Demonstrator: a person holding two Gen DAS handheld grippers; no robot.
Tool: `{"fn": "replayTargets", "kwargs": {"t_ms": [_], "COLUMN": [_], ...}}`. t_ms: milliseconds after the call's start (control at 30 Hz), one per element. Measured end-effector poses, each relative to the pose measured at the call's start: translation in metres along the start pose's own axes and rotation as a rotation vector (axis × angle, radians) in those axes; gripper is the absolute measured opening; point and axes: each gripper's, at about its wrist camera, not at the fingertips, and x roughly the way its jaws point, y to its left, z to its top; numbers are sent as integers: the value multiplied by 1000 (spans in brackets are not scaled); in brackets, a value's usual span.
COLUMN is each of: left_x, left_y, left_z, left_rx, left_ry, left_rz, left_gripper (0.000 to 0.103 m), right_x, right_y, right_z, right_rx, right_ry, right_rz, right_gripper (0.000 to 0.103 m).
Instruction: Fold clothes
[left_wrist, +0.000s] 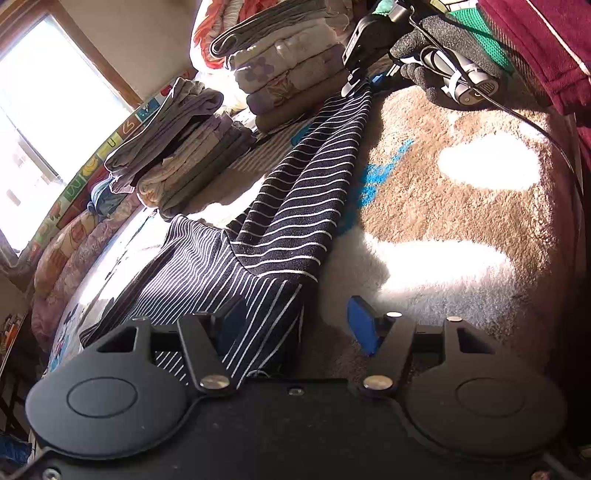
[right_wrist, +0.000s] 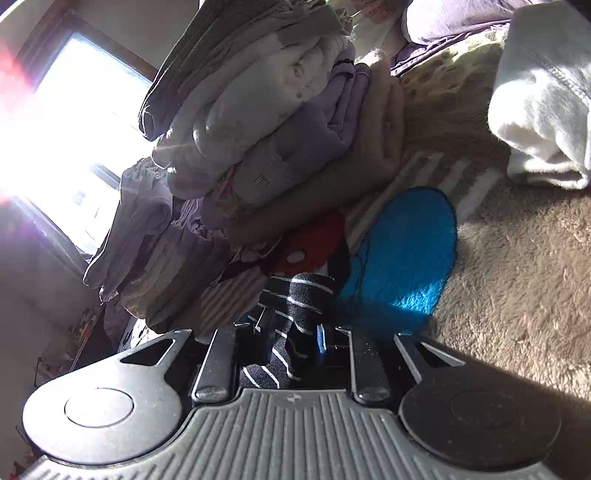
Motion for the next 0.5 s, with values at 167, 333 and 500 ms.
{"fn": "replayTargets", "kwargs": {"t_ms": [167,333,500], "left_x": [7,9,-3], "left_y": [-14,-19,-9], "left_z": [14,21,15], "left_rx": [86,114,22], "left_ry": [8,9,-7], "left_rz": [24,21,-38], "left_gripper": [22,3,4], "right_x": [-4,-14,-16], "right_y": [0,3,-10], "right_z": [0,6,8], "right_rx": [8,-29,31], "right_ry": [-7,-34,-41], "right_rz": [5,-4,-41], "right_gripper": [6,6,13]}}
